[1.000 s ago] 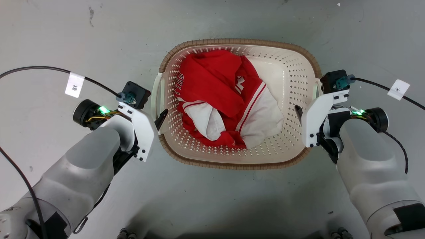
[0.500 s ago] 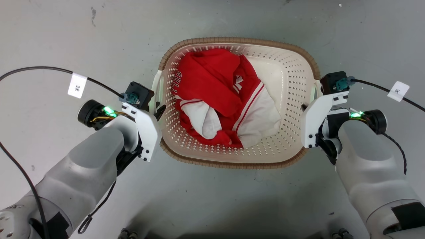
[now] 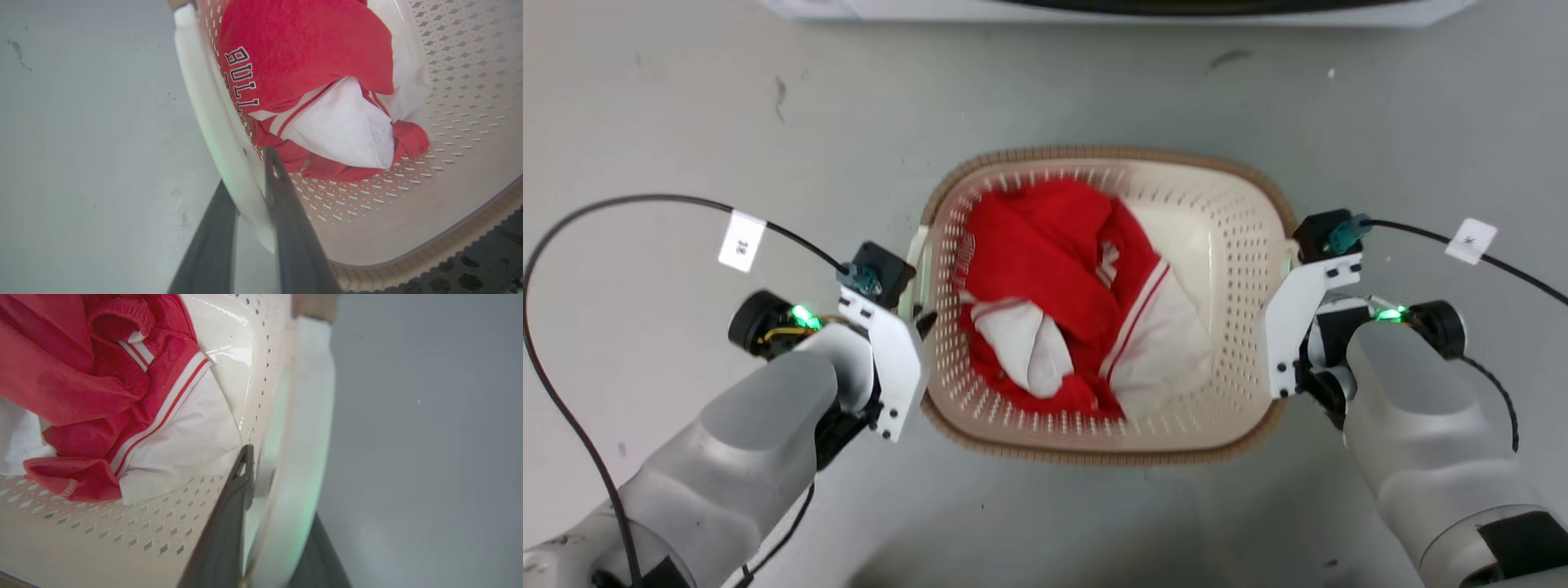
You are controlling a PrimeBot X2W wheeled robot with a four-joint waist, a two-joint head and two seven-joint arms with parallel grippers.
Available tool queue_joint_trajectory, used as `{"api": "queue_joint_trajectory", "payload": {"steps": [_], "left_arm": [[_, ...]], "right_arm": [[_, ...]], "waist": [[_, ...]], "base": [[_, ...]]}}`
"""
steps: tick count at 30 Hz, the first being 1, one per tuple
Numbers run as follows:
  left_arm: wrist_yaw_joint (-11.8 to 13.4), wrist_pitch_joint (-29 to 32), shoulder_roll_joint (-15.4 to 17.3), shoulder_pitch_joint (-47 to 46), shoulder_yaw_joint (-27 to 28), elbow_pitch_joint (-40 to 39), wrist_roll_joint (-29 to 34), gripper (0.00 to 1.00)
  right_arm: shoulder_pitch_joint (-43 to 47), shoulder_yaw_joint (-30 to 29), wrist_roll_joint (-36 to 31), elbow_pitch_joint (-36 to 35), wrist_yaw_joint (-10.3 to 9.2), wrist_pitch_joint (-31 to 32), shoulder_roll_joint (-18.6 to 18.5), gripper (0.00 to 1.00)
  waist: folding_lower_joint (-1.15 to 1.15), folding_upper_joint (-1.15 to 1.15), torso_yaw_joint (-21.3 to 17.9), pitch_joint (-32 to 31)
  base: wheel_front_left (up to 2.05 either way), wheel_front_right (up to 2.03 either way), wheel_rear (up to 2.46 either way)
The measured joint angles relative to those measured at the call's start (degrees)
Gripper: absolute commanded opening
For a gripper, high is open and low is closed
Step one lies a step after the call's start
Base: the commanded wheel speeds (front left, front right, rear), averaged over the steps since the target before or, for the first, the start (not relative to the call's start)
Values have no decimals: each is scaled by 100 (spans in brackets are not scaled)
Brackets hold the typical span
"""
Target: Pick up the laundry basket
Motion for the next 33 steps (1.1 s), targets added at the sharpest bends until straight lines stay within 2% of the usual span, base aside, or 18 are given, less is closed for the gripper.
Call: {"api": "queue_joint_trajectory", "payload": {"steps": [12,20,28,33], "left_arm": [[10,1381,297,418,-2,-645,-542,0],[9,2174,349,647,0,-824,-759,0],[16,2966,311,799,-1,-776,-1155,0],[18,3260,298,962,-3,-766,-1279,0]], "right_arm": [[287,802,627,-135,0,1501,4,0],[498,1152,1060,-248,-1,2399,7,0],[775,1612,1511,-505,-10,2976,-15,0],[959,1816,1731,-580,-11,3203,-20,0]], "waist": [[-1,0,-74,-1328],[-1,0,-147,-2361],[-2,0,-199,-3467],[-2,0,-221,-3966]], "base": [[0,0,0],[0,0,0],[0,0,0],[0,0,0]]}}
